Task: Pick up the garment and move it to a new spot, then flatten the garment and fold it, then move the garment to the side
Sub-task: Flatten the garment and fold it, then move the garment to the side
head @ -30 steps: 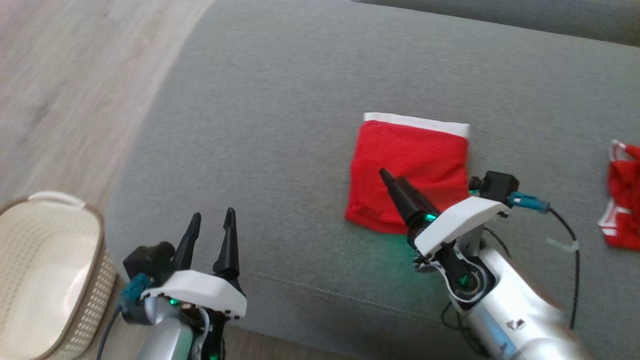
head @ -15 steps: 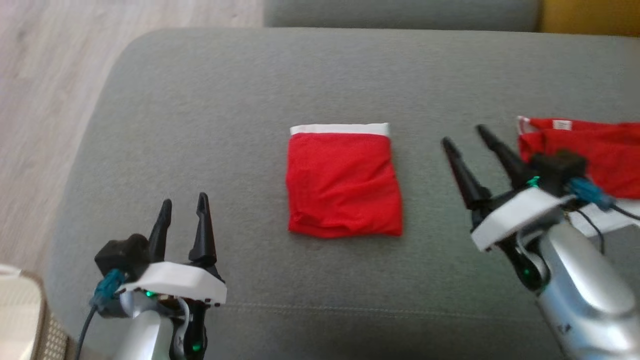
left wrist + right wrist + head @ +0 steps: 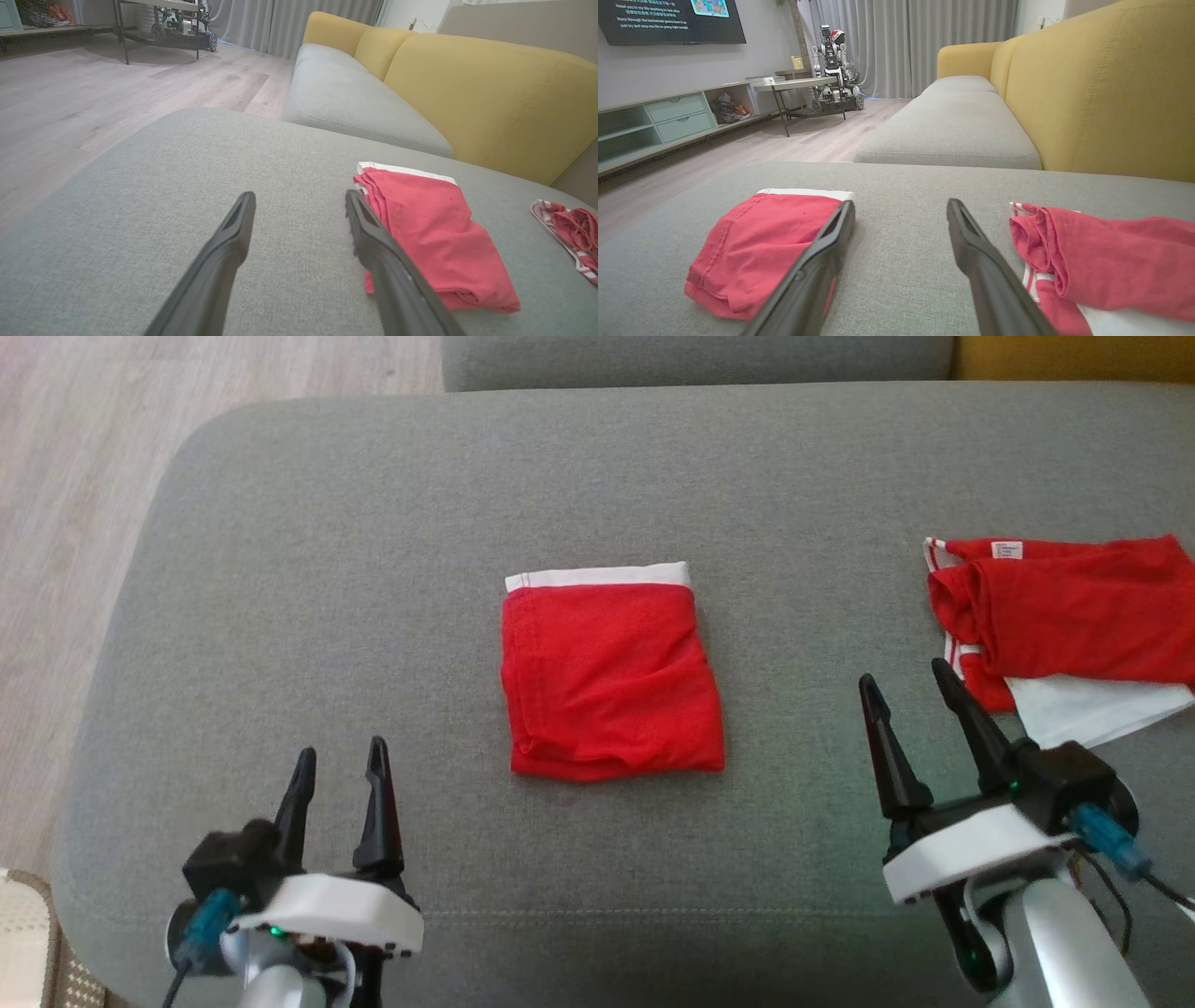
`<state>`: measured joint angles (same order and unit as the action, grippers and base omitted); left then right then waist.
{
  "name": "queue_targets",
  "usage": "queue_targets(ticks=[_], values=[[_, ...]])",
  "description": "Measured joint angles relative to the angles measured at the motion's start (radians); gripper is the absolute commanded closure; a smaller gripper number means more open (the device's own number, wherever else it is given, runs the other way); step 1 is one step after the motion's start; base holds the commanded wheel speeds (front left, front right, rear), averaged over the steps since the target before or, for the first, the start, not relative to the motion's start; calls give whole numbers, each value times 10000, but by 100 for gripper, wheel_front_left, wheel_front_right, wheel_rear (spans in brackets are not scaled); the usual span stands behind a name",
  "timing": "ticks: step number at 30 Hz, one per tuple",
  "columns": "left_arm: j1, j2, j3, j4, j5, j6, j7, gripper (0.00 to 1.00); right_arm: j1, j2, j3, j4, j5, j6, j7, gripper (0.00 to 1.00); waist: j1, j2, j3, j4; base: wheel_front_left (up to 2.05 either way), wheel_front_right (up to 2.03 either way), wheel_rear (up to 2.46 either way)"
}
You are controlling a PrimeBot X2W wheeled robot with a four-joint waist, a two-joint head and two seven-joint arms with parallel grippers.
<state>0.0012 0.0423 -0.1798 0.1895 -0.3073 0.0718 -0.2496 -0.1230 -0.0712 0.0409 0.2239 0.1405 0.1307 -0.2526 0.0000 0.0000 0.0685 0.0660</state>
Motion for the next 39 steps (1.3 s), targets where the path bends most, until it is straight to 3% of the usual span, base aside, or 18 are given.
queue_targets(ticks=[17,28,39], values=[[174,6,-420,-228,155,-13,0,0,304,113,-128,196,-38,0,0,0,0,0,181,351,0,0,0],[-234,12,-884,-199,21,-92,0,0,-1378,123,769,2552,1965,0,0,0,0,0,792,1192,0,0,0],[-505,8,-1356,-29,-293,-2,0,0,-2959,36,696,5039,2800,0,337,0,0,0,1378,2294,0,0,0]])
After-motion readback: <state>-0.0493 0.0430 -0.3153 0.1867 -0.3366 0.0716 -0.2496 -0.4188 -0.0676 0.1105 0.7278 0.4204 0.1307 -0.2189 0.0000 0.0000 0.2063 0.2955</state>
